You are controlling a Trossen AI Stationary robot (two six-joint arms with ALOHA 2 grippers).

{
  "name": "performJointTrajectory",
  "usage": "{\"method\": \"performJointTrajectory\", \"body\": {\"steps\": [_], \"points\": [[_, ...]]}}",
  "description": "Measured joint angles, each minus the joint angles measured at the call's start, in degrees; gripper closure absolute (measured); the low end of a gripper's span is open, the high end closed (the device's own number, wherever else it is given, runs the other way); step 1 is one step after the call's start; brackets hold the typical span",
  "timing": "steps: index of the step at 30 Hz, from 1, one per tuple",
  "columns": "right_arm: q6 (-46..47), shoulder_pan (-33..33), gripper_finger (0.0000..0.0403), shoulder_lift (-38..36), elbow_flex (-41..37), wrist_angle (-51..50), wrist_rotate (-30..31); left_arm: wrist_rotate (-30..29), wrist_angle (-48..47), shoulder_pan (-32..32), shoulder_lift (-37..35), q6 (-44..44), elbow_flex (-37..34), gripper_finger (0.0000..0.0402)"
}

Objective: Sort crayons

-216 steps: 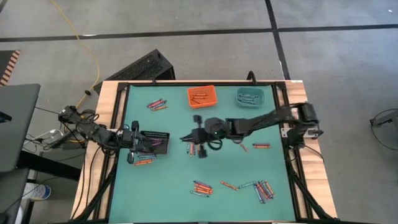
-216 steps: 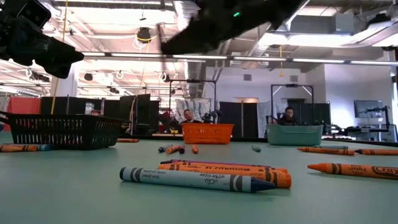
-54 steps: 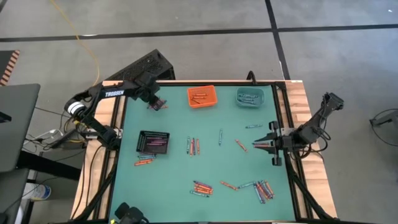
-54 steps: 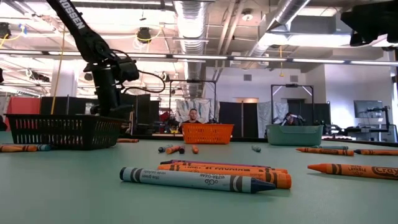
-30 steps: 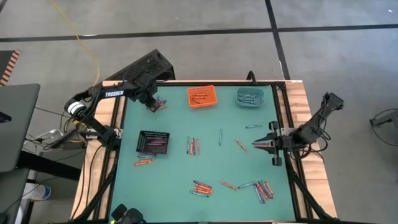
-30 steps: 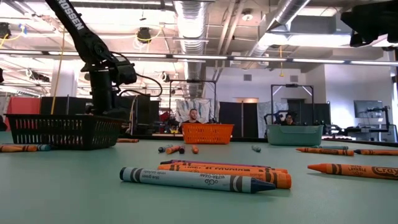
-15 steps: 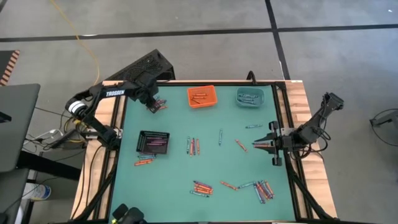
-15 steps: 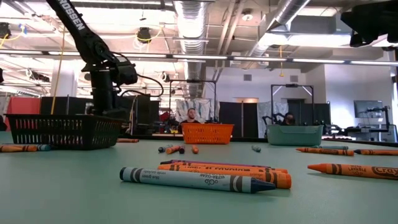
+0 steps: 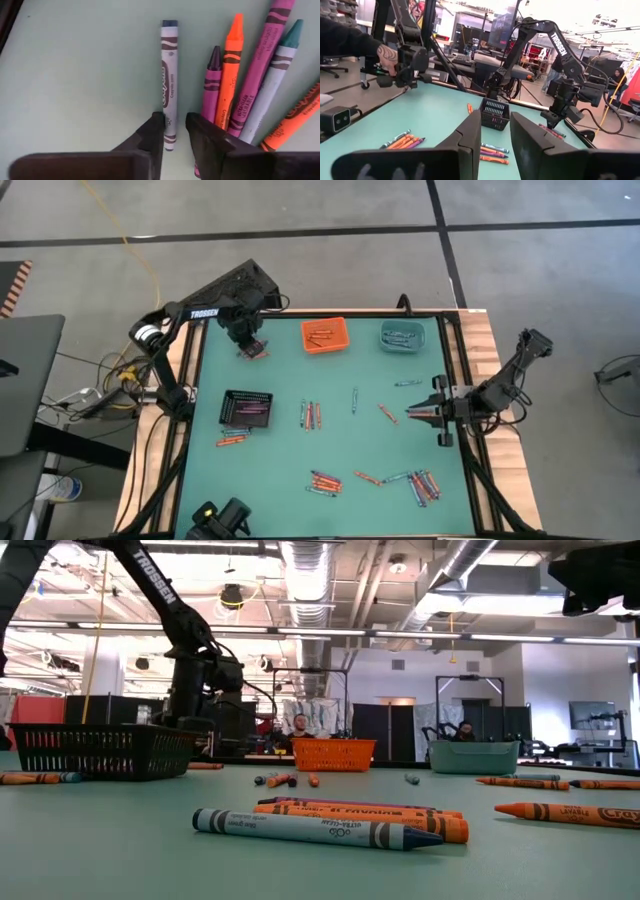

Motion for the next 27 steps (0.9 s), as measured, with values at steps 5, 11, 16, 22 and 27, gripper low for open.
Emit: {"method": "performJointTrajectory", "body": {"steps": [5, 11, 16, 22, 27], "points": [[0.4, 0.0, 0.0296, 0.0, 0.0, -0.5, 0.0, 0.1, 0.2, -0.1, -0.4, -0.2, -0.2, 0.039], [1.8, 0.0, 0.0296, 0.0, 0.0, -0.5, 0.0, 0.0, 0.7, -0.2, -2.7, -0.7, -0.5, 0.0392], [1.9, 0.0, 0.0296, 0.0, 0.0, -0.5, 0.0, 0.6, 2.5, -1.2, -7.2, -1.5, -0.6, 0.0393], [1.9, 0.0, 0.0296, 0.0, 0.0, -0.5, 0.0, 5.1, 5.4, -3.5, -11.6, -3.5, -0.6, 0.0394], [1.9, 0.0, 0.0296, 0.0, 0.0, -0.5, 0.0, 16.0, 13.5, -8.1, -12.5, -6.4, -0.5, 0.0394]]}}
